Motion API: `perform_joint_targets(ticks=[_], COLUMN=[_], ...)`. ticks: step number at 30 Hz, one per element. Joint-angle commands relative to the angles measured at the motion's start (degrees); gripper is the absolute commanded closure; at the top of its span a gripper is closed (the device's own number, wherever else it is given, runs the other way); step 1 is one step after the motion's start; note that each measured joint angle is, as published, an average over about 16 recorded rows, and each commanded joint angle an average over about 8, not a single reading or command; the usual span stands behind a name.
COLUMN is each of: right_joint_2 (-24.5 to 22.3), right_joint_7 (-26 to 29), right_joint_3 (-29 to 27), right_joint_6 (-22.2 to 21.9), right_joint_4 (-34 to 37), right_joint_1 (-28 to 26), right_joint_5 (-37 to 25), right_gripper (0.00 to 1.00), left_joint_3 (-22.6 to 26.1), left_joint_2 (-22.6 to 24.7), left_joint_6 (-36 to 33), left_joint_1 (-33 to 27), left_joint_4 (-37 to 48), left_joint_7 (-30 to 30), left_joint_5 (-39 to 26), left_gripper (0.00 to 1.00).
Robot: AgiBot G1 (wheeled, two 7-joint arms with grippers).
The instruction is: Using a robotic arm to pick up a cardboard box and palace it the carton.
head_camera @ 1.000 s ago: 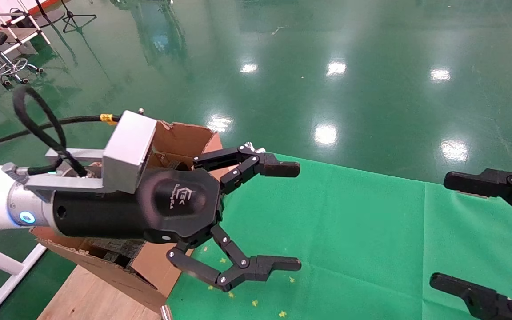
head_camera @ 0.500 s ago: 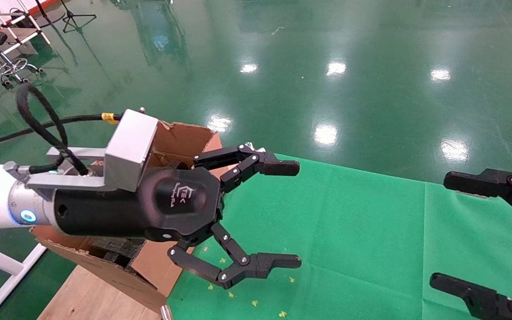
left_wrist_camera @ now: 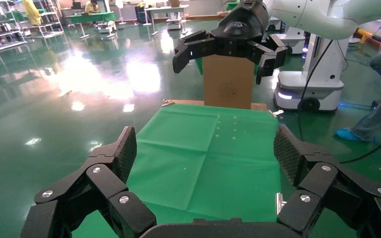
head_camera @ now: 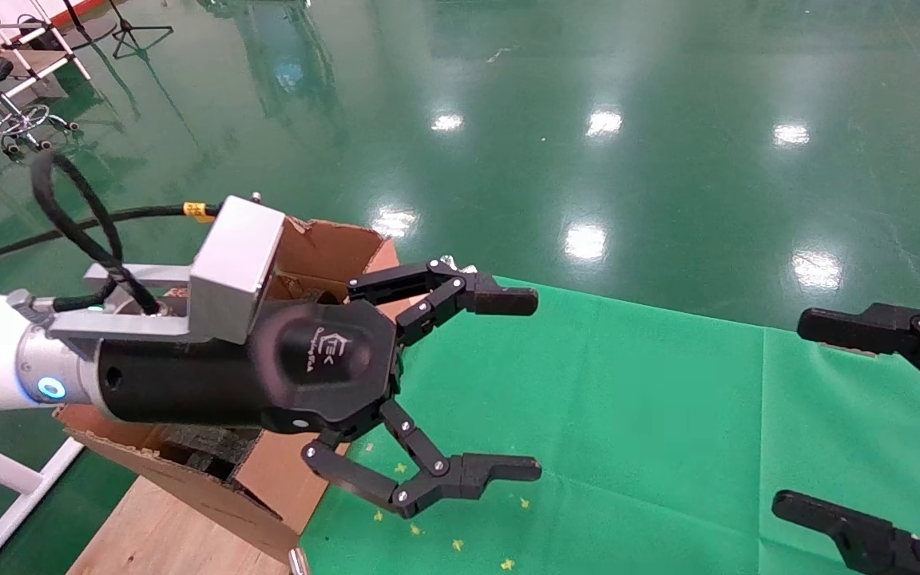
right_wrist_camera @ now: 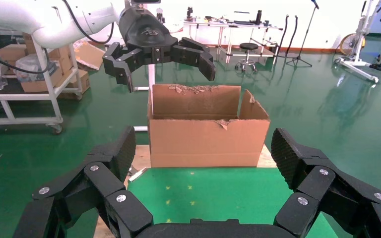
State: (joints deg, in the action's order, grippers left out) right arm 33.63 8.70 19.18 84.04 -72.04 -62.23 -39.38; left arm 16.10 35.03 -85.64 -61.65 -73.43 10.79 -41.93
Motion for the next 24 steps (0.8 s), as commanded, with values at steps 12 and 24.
perform_joint_targets(ticks=[12, 24], right_joint_2=[0.0, 0.0], right_joint_7=[0.0, 0.0], right_joint_3=[0.0, 0.0], right_joint_6=[0.0, 0.0], right_joint_4=[0.0, 0.0], right_joint_1=[0.0, 0.0], right_joint_5=[0.0, 0.0], right_gripper=[0.0, 0.0], left_joint_3=[0.03, 0.03], left_joint_2=[0.0, 0.0], left_joint_6=[0.0, 0.0], left_joint_1=[-0.04, -0.06], left_joint_4=[0.05, 0.06], left_joint_7=[0.0, 0.0], left_joint_5=[-0.05, -0.07], left_gripper=[0.0, 0.0])
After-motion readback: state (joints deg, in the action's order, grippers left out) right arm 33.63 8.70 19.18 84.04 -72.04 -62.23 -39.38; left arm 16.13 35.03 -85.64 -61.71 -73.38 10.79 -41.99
